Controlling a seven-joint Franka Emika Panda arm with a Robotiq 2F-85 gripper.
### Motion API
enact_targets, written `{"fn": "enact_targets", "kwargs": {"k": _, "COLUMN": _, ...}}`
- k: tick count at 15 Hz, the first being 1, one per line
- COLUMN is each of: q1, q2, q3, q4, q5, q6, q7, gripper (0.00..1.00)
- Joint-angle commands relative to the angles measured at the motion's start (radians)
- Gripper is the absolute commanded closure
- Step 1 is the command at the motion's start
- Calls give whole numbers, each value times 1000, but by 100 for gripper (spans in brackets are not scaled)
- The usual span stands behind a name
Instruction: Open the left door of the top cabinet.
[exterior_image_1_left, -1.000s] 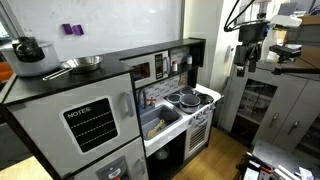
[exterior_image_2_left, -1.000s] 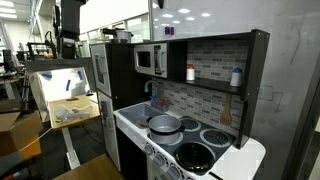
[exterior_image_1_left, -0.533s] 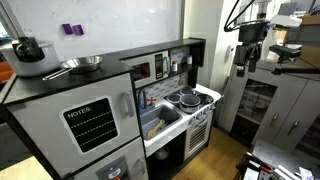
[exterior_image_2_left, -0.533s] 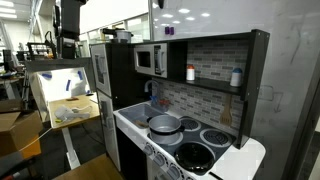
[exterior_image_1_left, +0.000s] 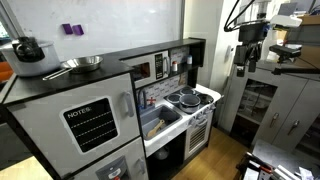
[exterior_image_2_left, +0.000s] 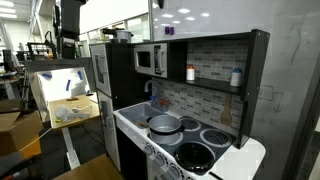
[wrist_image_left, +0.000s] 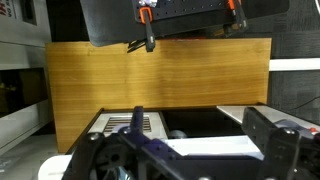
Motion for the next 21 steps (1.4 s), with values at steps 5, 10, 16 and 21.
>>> {"fn": "enact_targets", "kwargs": {"k": 5, "q1": -11, "q2": 2, "q3": 9, "q4": 2, "q5": 5, "q6": -1, "q7": -5, "gripper": 0}}
{"fn": "enact_targets", "kwargs": {"k": 10, "q1": -11, "q2": 2, "q3": 9, "q4": 2, "q5": 5, "q6": -1, "q7": -5, "gripper": 0}}
{"fn": "enact_targets", "kwargs": {"k": 16, "q1": -10, "q2": 18, "q3": 7, "q4": 13, "q5": -2, "q6": 3, "q7": -14, "gripper": 0}}
{"fn": "enact_targets", "kwargs": {"k": 21, "q1": -10, "q2": 70, "q3": -11, "q4": 51, "q5": 7, "q6": 59, "q7": -28, "gripper": 0}}
